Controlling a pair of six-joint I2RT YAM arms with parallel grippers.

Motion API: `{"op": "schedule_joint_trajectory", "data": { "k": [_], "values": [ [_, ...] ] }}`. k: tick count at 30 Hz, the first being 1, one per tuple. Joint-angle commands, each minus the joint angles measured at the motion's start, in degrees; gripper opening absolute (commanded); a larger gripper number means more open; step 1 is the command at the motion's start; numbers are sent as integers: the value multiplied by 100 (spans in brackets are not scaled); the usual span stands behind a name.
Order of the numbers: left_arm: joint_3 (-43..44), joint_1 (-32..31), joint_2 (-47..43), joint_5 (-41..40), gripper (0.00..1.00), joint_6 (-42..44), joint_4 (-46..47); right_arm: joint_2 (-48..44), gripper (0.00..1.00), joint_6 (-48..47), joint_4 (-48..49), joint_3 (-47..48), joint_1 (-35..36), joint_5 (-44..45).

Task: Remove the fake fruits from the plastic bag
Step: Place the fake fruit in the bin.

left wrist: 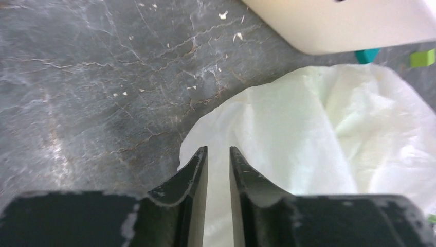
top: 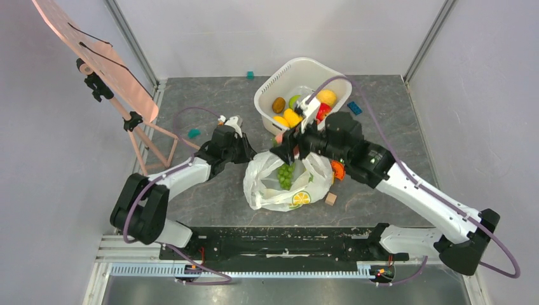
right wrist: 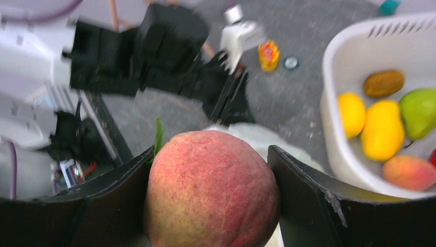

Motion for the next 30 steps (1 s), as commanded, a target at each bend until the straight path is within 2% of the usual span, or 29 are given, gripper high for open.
{"op": "schedule_joint_trajectory", "data": {
  "k": [1,3,4,10,14,21,30],
  "values": [
    [-83,-22,-725,-402,33,18,-361,478,55,311,-61,919,-585,-507],
    [-129,-22,-1013,-403,44,-50,-487,805,55,304,-66,1255,-844,-407],
    [-147,-22,-1159,-416,60,-79,-618,1012,55,268,-80,1454,-966,-303],
    [-249,-17,-2051,-600,99,-109,-1119,2395,55,-128,-273,2562,-1580,516],
    [-338,-17,-2578,-708,100,-109,-1363,3262,55,-246,-217,3008,-1860,517],
    [-539,-17,-2980,-662,100,-325,-1391,4128,55,-326,105,3167,-2187,848],
    [-728,-14,-3268,-556,100,-489,-1274,5408,58,-470,-351,3905,-2599,916]
  ]
}}
